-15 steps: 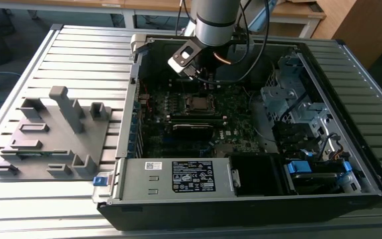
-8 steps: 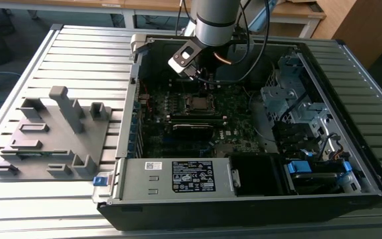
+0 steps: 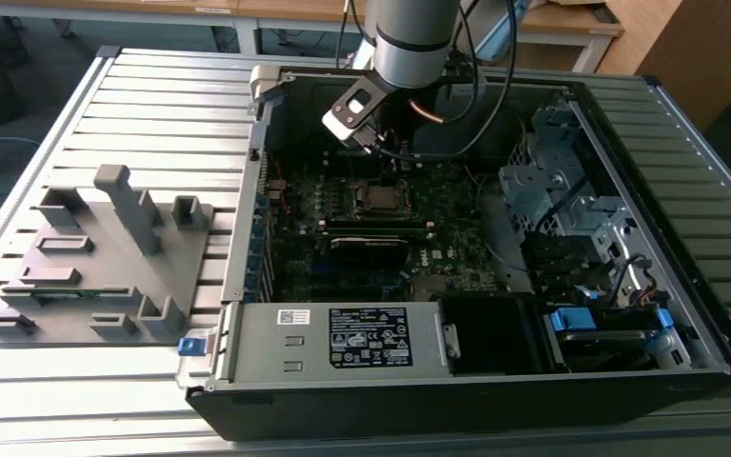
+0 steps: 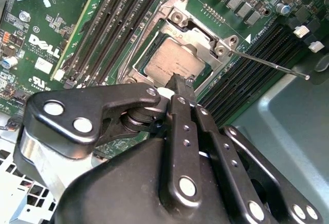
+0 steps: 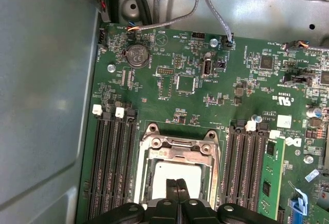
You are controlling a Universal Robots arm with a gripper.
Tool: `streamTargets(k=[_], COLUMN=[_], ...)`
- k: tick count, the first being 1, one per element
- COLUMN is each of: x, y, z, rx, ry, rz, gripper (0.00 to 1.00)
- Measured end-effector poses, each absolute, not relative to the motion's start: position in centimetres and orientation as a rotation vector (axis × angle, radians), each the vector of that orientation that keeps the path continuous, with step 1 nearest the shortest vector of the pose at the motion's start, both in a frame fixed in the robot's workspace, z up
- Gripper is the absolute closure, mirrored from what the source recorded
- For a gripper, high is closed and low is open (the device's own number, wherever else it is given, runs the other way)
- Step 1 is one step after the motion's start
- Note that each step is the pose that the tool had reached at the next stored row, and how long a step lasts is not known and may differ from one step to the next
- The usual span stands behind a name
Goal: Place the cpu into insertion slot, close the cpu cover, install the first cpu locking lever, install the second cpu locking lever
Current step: 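Close the cpu cover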
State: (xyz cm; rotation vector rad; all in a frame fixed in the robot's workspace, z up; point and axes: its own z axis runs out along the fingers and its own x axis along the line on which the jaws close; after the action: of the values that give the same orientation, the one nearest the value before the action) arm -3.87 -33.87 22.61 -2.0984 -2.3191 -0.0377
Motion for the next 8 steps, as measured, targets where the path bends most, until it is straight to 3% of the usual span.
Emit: streamTargets(k=[8], x=[-3.87], y=[-33.87], z=[22.6], rx=[-2.055], ry=[-2.357], rz=[-0.038], gripper=[0.9])
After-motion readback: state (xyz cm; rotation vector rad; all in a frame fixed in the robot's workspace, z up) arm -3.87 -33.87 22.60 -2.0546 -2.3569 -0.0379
